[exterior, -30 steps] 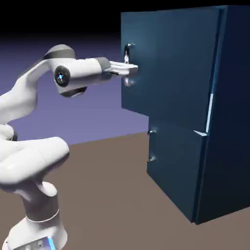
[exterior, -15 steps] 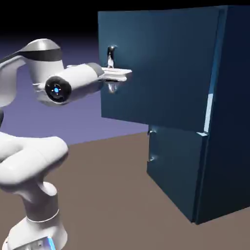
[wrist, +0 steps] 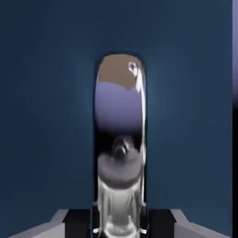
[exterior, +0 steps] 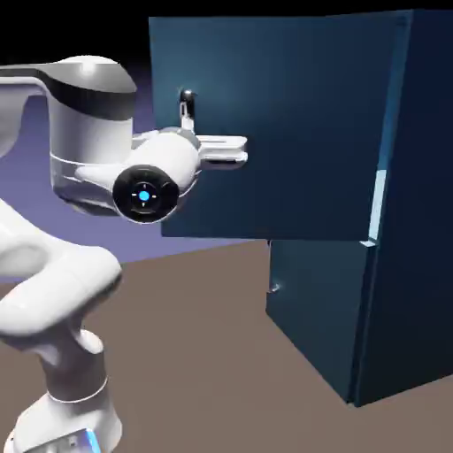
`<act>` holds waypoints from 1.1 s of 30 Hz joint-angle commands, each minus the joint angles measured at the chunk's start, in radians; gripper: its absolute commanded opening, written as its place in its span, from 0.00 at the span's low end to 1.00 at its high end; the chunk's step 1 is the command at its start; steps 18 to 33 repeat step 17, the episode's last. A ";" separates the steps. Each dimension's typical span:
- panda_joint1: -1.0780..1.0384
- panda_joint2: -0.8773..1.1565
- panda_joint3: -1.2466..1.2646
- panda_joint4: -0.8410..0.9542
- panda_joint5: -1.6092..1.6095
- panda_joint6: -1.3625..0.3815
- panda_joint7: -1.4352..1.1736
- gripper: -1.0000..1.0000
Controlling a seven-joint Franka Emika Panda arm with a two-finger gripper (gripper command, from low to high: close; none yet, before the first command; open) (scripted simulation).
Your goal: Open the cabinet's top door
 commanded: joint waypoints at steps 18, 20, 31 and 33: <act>0.246 0.571 -0.303 0.502 -0.246 -0.457 -0.284 1.00; 0.246 0.571 -0.303 0.502 -0.246 -0.457 -0.284 1.00; 0.246 0.571 -0.303 0.502 -0.246 -0.457 -0.284 1.00; 0.246 0.571 -0.303 0.502 -0.246 -0.457 -0.284 1.00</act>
